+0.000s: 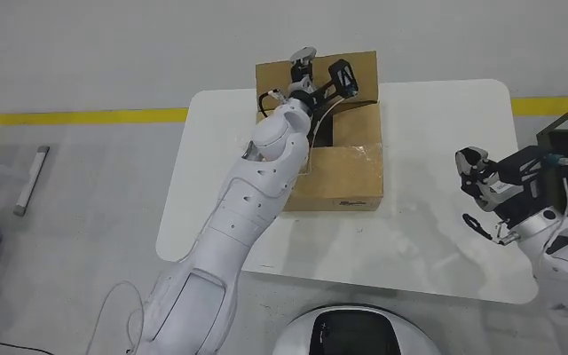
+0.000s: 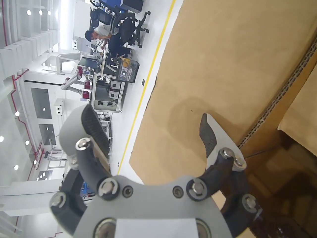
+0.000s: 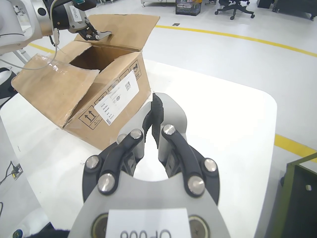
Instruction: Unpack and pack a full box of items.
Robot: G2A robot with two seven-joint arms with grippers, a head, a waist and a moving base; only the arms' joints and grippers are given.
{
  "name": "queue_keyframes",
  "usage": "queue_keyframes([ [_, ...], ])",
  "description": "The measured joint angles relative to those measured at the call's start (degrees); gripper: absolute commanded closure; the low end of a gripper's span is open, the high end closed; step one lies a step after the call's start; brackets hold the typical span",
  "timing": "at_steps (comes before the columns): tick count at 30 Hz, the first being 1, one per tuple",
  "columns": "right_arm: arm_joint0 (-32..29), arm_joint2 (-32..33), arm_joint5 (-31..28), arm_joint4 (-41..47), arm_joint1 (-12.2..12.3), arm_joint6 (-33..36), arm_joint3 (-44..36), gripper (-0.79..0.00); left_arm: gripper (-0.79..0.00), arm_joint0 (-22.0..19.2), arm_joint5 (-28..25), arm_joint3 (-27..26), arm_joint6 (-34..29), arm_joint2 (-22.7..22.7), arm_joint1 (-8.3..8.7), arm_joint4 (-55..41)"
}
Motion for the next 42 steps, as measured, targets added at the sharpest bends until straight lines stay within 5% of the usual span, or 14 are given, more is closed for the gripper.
queue_keyframes([
  [1,0.3,-0.2,0.7,1.2,-0.1,0.1,0.1,-0.206,-0.785,0.0,0.3,-0.2,0.0,-0.3,-0.02,-0.2],
  [5,2.4,-1.2,3.7,7.1,-0.2,1.1,1.0,-0.243,-0.785,0.8,1.9,-3.6,-1.0,-2.4,0.33,-1.2],
  [11,7.0,-3.8,-0.8,10.9,0.0,1.9,4.8,-0.274,-0.785,6.9,-0.4,-16.9,-4.7,-7.6,2.47,0.3],
  [14,9.5,-5.8,-4.8,13.3,0.1,2.7,7.1,-0.345,-0.785,12.8,-3.7,-27.0,-7.9,-10.9,3.87,1.6],
  [21,15.7,-11.1,-12.3,18.0,0.3,6.1,12.0,-0.379,-0.785,29.2,-12.5,-51.1,-14.0,-17.4,6.52,5.5],
  [27,20.0,-15.4,-16.2,15.4,0.3,6.1,16.5,-0.379,-0.785,40.4,-15.7,-64.3,-19.3,-20.5,7.47,6.5],
  [29,21.3,-16.3,-16.5,13.7,0.3,5.5,17.9,-0.517,-0.785,43.0,-15.4,-67.1,-21.1,-21.7,7.6,6.0],
  [35,24.7,-19.1,-15.3,9.9,0.1,3.5,21.4,-0.409,-0.785,48.1,-17.1,-72.0,-23.1,-23.8,8.01,5.3],
  [42,27.3,-21.7,-15.9,9.3,0.0,2.7,24.6,-0.382,-0.785,49.4,-17.4,-73.1,-23.3,-23.7,8.12,4.4],
])
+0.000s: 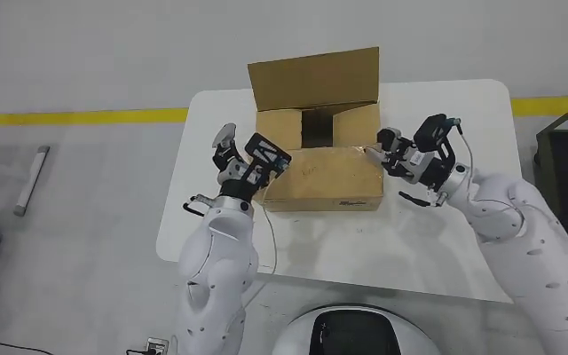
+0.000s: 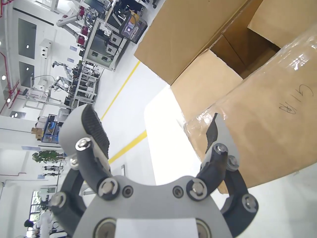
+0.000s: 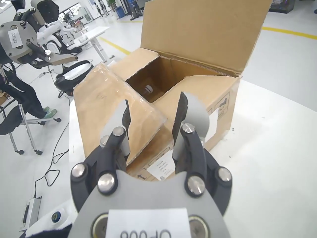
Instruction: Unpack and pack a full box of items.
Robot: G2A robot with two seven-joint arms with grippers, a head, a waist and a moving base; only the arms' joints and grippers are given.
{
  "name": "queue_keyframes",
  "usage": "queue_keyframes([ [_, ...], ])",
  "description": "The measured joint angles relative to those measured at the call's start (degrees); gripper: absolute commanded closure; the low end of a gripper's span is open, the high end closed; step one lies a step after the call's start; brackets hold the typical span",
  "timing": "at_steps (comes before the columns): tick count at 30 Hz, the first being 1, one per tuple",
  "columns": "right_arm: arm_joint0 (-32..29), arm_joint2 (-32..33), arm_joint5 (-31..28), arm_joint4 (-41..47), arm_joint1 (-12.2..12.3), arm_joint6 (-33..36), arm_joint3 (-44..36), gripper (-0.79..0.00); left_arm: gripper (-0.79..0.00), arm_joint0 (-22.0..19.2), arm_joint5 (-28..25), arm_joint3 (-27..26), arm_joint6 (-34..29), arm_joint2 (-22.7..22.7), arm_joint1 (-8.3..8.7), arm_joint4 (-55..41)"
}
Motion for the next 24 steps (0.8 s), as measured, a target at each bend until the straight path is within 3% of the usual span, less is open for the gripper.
queue_keyframes([
  [5,0.5,-0.6,-0.9,1.8,0.1,0.8,0.9,-0.332,-0.785,-0.1,-0.1,0.4,0.3,0.6,0.01,-0.6],
  [7,0.5,-0.7,-0.8,2.9,0.2,1.3,1.0,-0.172,-0.785,-0.2,-0.1,0.7,0.5,0.9,0.0,-0.8],
  [8,0.5,-0.6,-0.7,3.5,0.2,1.5,0.9,-0.018,-0.785,-0.3,0.0,0.8,0.6,1.0,0.0,-0.9],
  [9,0.5,-0.3,-0.7,4.2,0.3,1.9,0.6,0.0,-0.785,-0.4,0.1,0.9,0.6,1.2,-0.02,-1.1],
  [18,-0.4,3.3,-1.7,10.9,1.2,4.7,-3.2,0.0,-0.785,-3.6,2.2,2.5,1.8,2.4,-0.35,-3.0],
  [24,-3.1,6.3,-6.8,8.4,2.1,4.1,-8.5,0.0,-0.785,-8.4,4.6,3.2,2.0,2.8,-0.84,-5.6],
])
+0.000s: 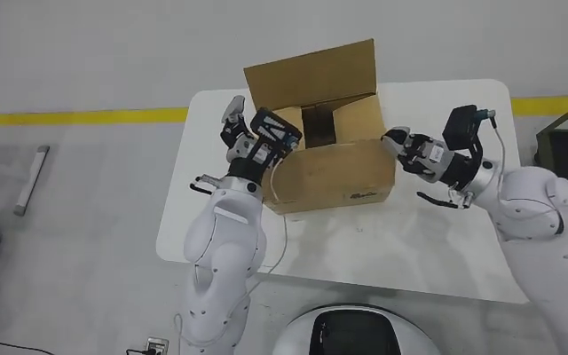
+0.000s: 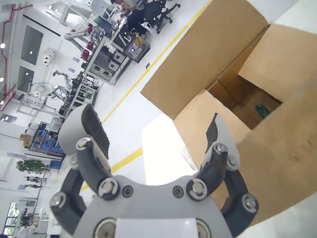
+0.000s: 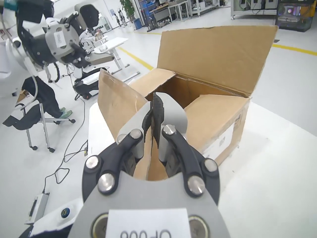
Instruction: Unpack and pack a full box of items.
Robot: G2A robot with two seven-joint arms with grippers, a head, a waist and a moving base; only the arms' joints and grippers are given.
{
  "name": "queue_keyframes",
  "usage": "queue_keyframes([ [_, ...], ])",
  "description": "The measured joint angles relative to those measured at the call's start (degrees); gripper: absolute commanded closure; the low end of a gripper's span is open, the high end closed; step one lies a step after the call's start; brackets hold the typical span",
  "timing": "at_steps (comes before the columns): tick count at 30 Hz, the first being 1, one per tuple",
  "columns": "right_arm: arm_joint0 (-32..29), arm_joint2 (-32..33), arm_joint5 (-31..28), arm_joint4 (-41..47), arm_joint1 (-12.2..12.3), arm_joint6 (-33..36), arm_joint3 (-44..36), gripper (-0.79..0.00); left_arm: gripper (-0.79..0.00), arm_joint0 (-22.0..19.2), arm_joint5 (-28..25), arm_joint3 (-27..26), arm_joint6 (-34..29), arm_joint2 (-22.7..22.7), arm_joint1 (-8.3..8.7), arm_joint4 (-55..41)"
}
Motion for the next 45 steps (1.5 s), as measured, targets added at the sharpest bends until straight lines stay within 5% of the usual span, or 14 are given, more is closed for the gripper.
queue_keyframes([
  [12,-7.7,5.0,-15.4,-13.1,0.9,-14.2,-8.1,0.0,-0.785,-6.1,-8.9,4.0,-5.5,2.6,-0.62,-7.5],
  [23,-10.9,2.0,-15.9,-28.0,3.3,-27.0,-11.6,0.0,-0.785,-4.3,-19.1,-0.6,-14.2,3.8,-0.62,-18.0],
  [24,-11.1,1.9,-16.0,-29.2,3.7,-28.3,-11.5,-0.102,-0.785,-4.1,-19.7,-1.1,-15.1,3.7,-0.6,-19.0],
  [27,-11.6,1.6,-16.0,-31.6,4.6,-31.2,-11.0,-0.012,-0.785,-3.4,-21.8,-2.1,-17.5,3.8,-0.48,-21.6],
  [29,-11.7,1.4,-16.0,-32.4,5.1,-32.7,-10.7,-0.203,-0.785,-2.9,-22.8,-2.6,-18.8,3.8,-0.42,-23.3],
  [34,-12.0,1.3,-16.0,-32.0,6.3,-34.9,-9.4,-0.314,-0.785,-2.0,-24.9,-3.6,-22.3,3.9,-0.17,-27.0],
  [38,-11.7,2.7,-15.0,-27.1,6.7,-34.9,-7.1,-0.308,-0.785,-1.8,-25.6,-4.3,-24.3,4.0,0.0,-29.8],
  [41,-11.1,3.3,-9.6,-19.5,6.5,-32.3,-5.2,-0.139,-0.785,-1.8,-26.0,-5.0,-25.9,4.1,0.17,-31.4],
  [42,-10.7,3.3,-6.4,-16.3,6.5,-30.3,-5.0,-0.006,-0.785,-1.8,-26.0,-5.3,-26.4,4.2,0.23,-31.9],
  [45,-9.9,2.5,0.2,-10.3,6.3,-24.9,-5.7,0.0,-0.785,-1.7,-25.9,-6.0,-27.6,4.4,0.41,-33.2],
])
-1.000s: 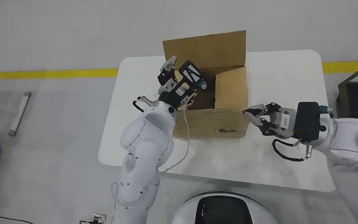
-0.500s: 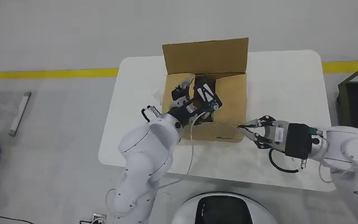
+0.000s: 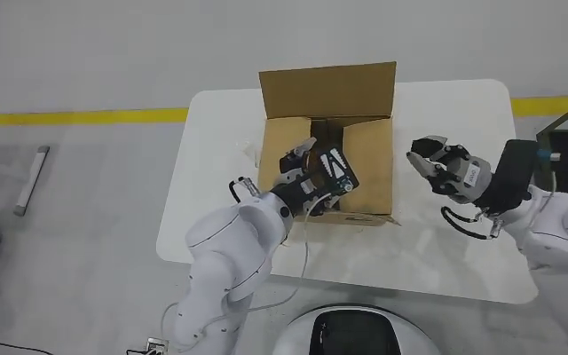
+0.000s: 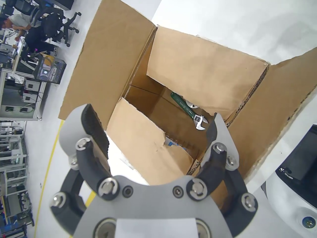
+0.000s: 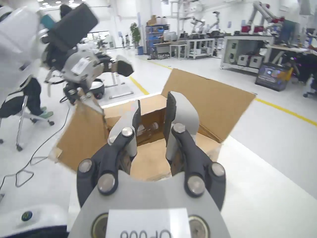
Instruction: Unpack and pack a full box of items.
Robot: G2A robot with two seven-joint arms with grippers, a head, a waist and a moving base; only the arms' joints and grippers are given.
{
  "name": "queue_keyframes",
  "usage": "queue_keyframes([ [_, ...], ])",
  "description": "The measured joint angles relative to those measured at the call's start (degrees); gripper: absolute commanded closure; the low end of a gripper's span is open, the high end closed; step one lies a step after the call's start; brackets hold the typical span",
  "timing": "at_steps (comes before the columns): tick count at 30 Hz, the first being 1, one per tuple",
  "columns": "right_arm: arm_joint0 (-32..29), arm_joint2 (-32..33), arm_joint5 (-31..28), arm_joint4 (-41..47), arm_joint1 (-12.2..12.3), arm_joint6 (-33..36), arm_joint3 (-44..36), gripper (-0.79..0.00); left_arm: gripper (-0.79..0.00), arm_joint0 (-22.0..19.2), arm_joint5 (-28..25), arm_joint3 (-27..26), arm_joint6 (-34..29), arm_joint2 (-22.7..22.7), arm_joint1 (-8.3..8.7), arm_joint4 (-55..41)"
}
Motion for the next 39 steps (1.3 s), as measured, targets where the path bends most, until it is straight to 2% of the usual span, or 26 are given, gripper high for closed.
queue_keyframes([
  [4,-0.6,-1.9,1.1,3.3,0.1,6.1,-1.6,0.0,-0.785,0.3,0.6,-0.8,-0.7,0.4,0.4,-0.9],
  [15,-6.8,-2.2,-16.3,10.3,1.9,17.6,-5.4,0.0,-0.785,-0.7,2.0,-2.1,-1.9,-1.4,1.76,0.6],
  [20,-8.2,-2.9,-16.2,11.7,3.8,23.9,-8.4,0.0,-0.785,-1.0,2.2,-0.5,0.1,-1.6,2.14,2.1],
  [25,-8.5,-4.1,-16.2,10.1,6.1,28.1,-9.8,0.0,-0.785,-1.9,2.3,2.4,3.3,0.4,2.33,4.5],
  [32,-9.0,-3.5,-16.2,7.5,9.0,25.8,-8.6,0.0,-0.785,-2.3,2.9,5.8,5.7,3.3,2.45,6.5],
  [39,-7.6,4.3,-15.0,5.2,10.1,18.3,-2.6,0.0,-0.785,-1.3,1.8,9.4,6.0,5.9,2.78,8.9],
])
